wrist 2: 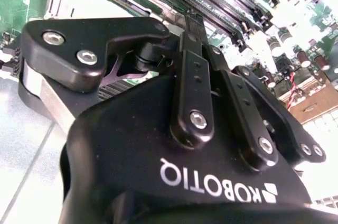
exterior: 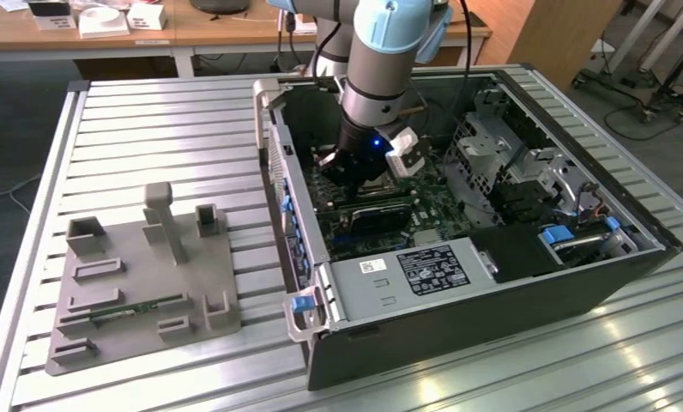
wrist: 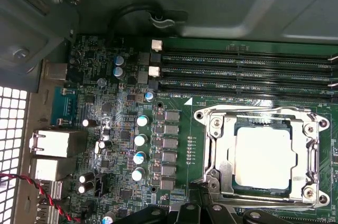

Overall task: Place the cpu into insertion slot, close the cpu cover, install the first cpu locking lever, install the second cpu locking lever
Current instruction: 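Install the second cpu locking lever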

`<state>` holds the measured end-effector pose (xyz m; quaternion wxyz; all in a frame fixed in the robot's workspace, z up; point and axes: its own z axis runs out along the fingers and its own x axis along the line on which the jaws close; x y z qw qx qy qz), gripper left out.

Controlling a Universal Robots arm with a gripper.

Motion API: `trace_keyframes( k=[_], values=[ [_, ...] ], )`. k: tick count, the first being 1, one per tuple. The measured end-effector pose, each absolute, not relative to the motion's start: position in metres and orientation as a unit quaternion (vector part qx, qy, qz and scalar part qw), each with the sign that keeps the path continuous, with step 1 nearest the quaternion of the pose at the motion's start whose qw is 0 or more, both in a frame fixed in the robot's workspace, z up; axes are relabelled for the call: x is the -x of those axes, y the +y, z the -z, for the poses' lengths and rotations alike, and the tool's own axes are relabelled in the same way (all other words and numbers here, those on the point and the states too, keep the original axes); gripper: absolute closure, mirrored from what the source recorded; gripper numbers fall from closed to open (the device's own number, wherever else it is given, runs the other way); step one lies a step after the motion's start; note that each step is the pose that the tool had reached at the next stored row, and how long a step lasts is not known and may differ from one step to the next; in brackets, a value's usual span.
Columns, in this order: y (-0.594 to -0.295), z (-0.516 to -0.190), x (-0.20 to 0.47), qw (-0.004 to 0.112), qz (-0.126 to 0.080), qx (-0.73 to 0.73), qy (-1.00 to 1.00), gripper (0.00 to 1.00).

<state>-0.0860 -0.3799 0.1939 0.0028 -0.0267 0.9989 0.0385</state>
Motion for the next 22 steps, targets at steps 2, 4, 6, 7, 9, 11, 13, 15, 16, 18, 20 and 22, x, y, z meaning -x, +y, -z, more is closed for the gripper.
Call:
trace_keyframes(
  k=[2, 4, 6, 7, 9, 11, 13, 15, 16, 18, 20, 22],
  values=[
    [-0.3799, -0.1939, 0.0860, 0.003, -0.039, 0.027, 0.999, 0.89],
    [-0.3799, -0.1939, 0.0860, 0.003, -0.039, 0.027, 0.999, 0.89],
    [-0.3799, -0.1939, 0.0860, 0.003, -0.039, 0.027, 0.999, 0.89],
    [-0.3799, -0.1939, 0.0860, 0.003, -0.039, 0.027, 0.999, 0.89],
    [-0.3799, -0.1939, 0.0860, 0.003, -0.039, 0.027, 0.999, 0.89],
    [-0.3799, -0.1939, 0.0860, 0.003, -0.039, 0.027, 0.999, 0.89],
    [-0.3799, -0.1939, 0.0860, 0.003, -0.039, 0.027, 0.999, 0.89],
    [-0.3799, -0.1940, 0.0860, 0.003, -0.039, 0.027, 0.999, 0.89],
    [-0.3799, -0.1939, 0.0860, 0.003, -0.039, 0.027, 0.999, 0.89],
    [-0.3799, -0.1939, 0.0860, 0.003, -0.039, 0.027, 0.999, 0.89],
    [-0.3799, -0.1939, 0.0860, 0.003, -0.039, 0.027, 0.999, 0.89],
    [-0.3799, -0.1939, 0.0860, 0.003, -0.039, 0.027, 0.999, 0.89]
  ],
)
